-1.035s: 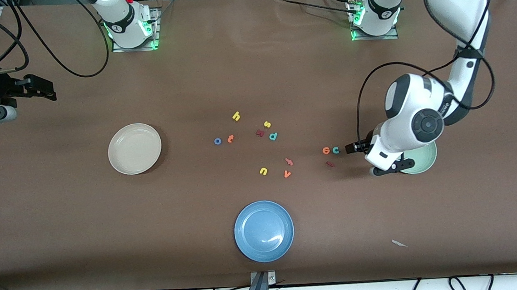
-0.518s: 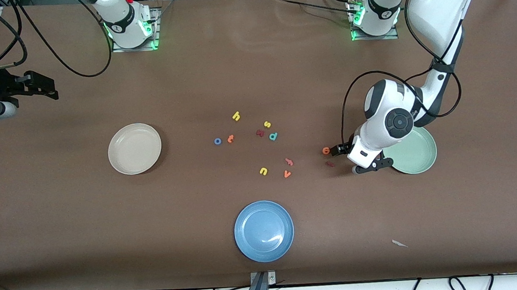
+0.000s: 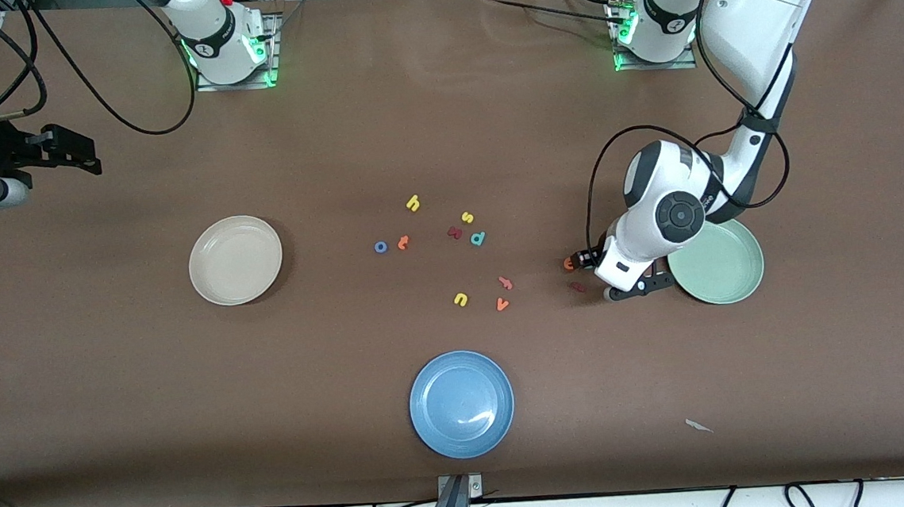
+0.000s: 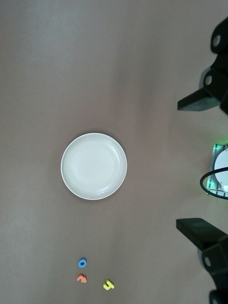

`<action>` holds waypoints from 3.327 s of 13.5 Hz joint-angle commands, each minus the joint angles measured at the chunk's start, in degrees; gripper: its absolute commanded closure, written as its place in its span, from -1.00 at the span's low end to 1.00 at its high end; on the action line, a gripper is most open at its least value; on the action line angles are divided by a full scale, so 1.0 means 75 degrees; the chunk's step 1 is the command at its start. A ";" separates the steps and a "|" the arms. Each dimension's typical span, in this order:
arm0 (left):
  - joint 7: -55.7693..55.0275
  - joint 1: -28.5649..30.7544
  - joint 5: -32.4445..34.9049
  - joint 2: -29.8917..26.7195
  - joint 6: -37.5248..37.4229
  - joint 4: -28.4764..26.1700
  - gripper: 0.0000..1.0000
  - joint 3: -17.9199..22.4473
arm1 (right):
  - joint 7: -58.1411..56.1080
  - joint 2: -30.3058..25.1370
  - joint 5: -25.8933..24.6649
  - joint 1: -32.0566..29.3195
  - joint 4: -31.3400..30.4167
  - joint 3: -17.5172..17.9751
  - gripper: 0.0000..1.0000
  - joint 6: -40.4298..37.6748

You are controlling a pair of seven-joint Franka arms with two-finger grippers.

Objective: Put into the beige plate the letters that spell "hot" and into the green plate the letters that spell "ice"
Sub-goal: 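Reach the left gripper to the teal letter c and grasp it, then drop the teal c on the green plate while the right gripper reaches out, then move the left gripper to the pink i while the right gripper reaches the blue o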

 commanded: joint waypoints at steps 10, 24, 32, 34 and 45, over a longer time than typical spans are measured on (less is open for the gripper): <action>-0.0159 -0.0079 -0.0206 0.0343 0.0542 0.0006 0.03 0.0040 | -0.0005 0.0094 0.0108 -0.0038 0.0227 -0.0041 -1.00 -0.0002; -0.0628 -0.0197 -0.0125 0.0262 0.0320 0.0064 0.85 0.0040 | 0.0031 0.0094 0.0108 -0.0096 0.0239 -0.0088 -1.00 0.0068; 0.0821 0.0785 -0.0112 -0.1237 -0.2537 0.0569 0.89 0.0075 | 0.0031 0.0304 0.0097 0.0418 0.0204 0.0005 -1.00 0.0021; 0.1933 0.1394 -0.0112 -0.1507 -0.3217 0.0557 0.87 0.0075 | 0.0391 0.0456 0.0084 0.0547 0.0204 0.0005 -1.00 0.0021; 0.4282 0.3061 0.0954 -0.0197 -0.3127 0.0404 0.79 0.0087 | 0.2371 0.0913 0.0260 0.0970 -0.1353 0.1175 -1.00 0.2667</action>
